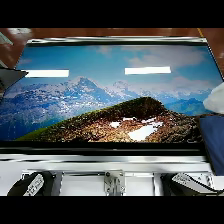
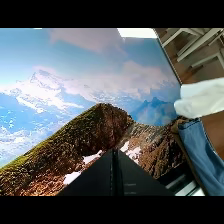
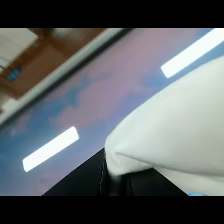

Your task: Fold the shirts.

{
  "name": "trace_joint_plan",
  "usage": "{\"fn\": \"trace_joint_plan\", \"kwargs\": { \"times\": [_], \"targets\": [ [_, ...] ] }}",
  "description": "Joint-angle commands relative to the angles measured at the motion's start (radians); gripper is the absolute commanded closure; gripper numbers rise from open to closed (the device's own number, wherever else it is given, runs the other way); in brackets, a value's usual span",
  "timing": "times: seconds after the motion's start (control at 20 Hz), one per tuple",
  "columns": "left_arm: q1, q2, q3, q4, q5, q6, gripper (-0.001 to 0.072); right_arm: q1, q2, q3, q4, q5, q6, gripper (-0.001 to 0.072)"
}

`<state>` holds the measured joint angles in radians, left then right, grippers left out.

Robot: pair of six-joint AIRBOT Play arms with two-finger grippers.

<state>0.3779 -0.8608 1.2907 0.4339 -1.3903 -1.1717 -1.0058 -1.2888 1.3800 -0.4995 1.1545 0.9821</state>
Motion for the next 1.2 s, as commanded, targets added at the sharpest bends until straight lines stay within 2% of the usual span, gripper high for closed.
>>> {"fn": "trace_joint_plan", "kwargs": {
  "times": [0.0, 0.15, 0.4, 0.5, 0.65, 0.8, 1.15],
  "targets": [
    [0.000, 0.001, 0.000, 0.000, 0.029, -0.004, 0.0672, -0.017, -0.003, 0.006, -0.354, 0.200, 0.058, 0.0651],
    [0.000, 0.002, 0.000, 0.000, 0.030, -0.004, 0.0672, -0.028, -0.001, 0.006, -0.601, 0.305, 0.117, 0.0651],
    [0.000, 0.002, 0.000, 0.000, 0.027, -0.004, 0.0672, -0.028, 0.029, 0.006, -1.049, 0.304, 0.333, 0.0651],
    [0.000, 0.002, 0.000, 0.000, 0.027, -0.005, 0.0672, -0.028, 0.031, 0.005, -1.123, 0.301, 0.383, 0.0652],
    [0.000, 0.002, 0.000, 0.000, 0.026, -0.005, 0.0671, -0.028, 0.031, -0.036, -1.144, 0.311, 0.413, 0.0651],
    [0.000, 0.002, 0.000, 0.000, 0.015, -0.029, 0.0672, -0.028, 0.031, -0.121, -1.273, 0.311, 0.492, 0.0651],
    [0.000, 0.002, 0.000, 0.000, 0.017, -0.039, 0.0672, -0.028, 0.031, -0.315, -1.424, 0.326, 0.564, 0.0651]
  ]
}}
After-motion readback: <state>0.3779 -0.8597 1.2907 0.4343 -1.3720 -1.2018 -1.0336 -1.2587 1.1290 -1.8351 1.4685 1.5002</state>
